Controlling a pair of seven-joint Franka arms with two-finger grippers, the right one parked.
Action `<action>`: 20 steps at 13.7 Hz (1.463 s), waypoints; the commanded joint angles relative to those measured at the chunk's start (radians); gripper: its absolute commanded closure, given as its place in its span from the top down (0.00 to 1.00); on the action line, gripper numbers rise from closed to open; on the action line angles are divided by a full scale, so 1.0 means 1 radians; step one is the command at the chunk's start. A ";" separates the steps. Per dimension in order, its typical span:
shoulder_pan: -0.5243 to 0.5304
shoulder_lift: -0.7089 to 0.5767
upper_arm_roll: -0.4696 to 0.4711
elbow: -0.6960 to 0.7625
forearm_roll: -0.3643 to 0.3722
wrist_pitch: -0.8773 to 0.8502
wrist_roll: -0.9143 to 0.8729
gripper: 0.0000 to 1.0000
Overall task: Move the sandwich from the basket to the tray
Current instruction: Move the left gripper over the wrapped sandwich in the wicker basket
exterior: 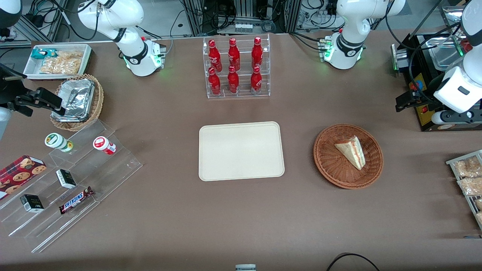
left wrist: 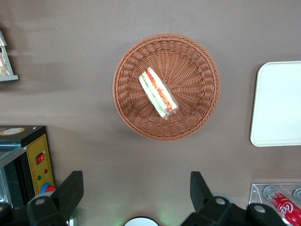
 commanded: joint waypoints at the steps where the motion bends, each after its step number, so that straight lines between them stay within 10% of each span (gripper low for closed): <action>1: 0.001 0.014 -0.004 0.026 -0.001 -0.022 0.011 1.00; 8: 0.000 0.060 -0.004 -0.095 -0.001 0.053 0.007 1.00; 20: -0.051 0.066 -0.006 -0.589 0.004 0.737 -0.160 1.00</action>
